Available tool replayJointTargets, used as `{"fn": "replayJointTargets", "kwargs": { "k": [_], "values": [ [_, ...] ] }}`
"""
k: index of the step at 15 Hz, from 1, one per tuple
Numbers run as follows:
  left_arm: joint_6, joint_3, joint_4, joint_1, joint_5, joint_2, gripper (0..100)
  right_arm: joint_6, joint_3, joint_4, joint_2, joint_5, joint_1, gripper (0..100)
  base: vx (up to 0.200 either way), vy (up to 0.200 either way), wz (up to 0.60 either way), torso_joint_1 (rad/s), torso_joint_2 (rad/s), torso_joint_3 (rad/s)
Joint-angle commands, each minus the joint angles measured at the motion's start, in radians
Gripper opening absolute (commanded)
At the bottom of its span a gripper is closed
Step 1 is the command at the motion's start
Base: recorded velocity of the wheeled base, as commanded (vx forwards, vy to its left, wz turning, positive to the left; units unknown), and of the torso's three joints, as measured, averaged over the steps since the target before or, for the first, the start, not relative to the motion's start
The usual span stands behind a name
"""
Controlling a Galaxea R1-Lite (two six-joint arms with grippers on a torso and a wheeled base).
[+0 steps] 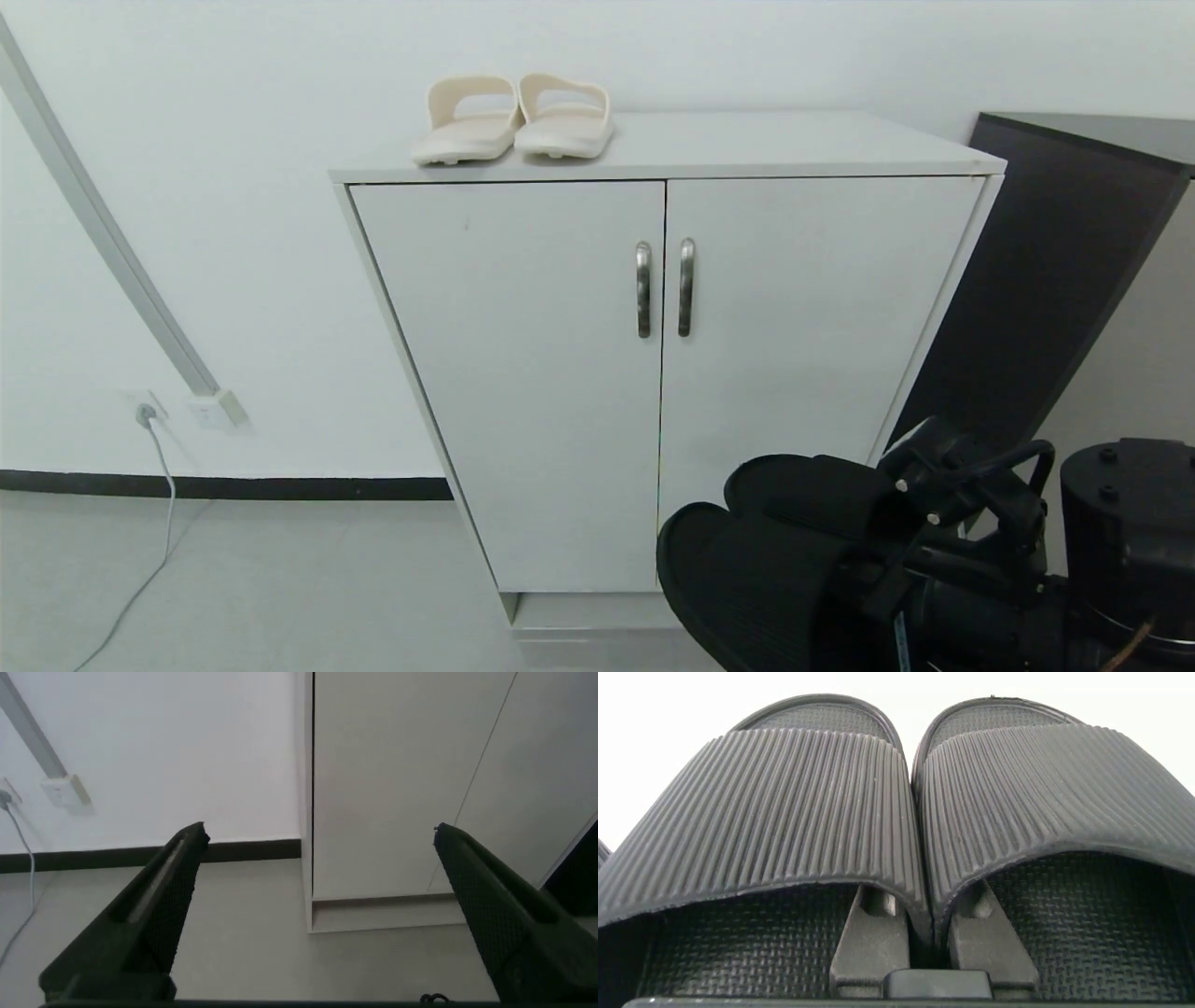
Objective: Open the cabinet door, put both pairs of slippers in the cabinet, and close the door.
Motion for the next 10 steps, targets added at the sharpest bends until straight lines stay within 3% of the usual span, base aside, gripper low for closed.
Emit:
{"fn": "replayJointTargets", "kwargs": {
  "k": [1,3,4,5,6,9,10],
  "values": [
    [-0.002,0.0,0.0,-0.012,0.0,0.047,100,0.0,0.005,-0.006,0.001,0.0,0.0,0,0.0,0.0,0.0,-0.046,0.44,0.378],
    [-0.002,-0.011,-0.005,-0.012,0.0,0.082,100,0.0,0.01,-0.009,-0.001,0.0,0.002,0,0.0,0.0,0.0,-0.032,0.43,0.4],
    [-0.021,-0.057,-0.009,-0.012,0.0,0.122,100,0.0,0.01,-0.013,-0.001,0.0,0.002,0,0.0,0.0,0.0,-0.017,0.31,0.29],
    [-0.084,-0.143,-0.009,-0.013,-0.005,0.174,100,0.0,0.01,-0.013,-0.001,0.0,0.002,0,0.0,0.0,0.0,0.002,0.17,0.168],
    [-0.154,-0.27,-0.009,-0.023,-0.055,0.28,100,0.0,0.01,-0.013,0.001,0.0,0.006,0,0.0,0.0,0.0,-0.002,0.11,0.105],
    [-0.154,-0.416,-0.012,-0.029,-0.295,0.505,100,0.0,0.011,-0.016,-0.001,0.0,0.008,0,0.0,0.0,0.0,0.001,0.02,0.014],
    [-0.153,-0.448,-0.034,-0.029,-0.345,0.584,100,0.0,0.013,-0.021,-0.005,0.0,0.008,0,0.0,0.0,0.0,0.0,0.0,0.0]
  ]
}}
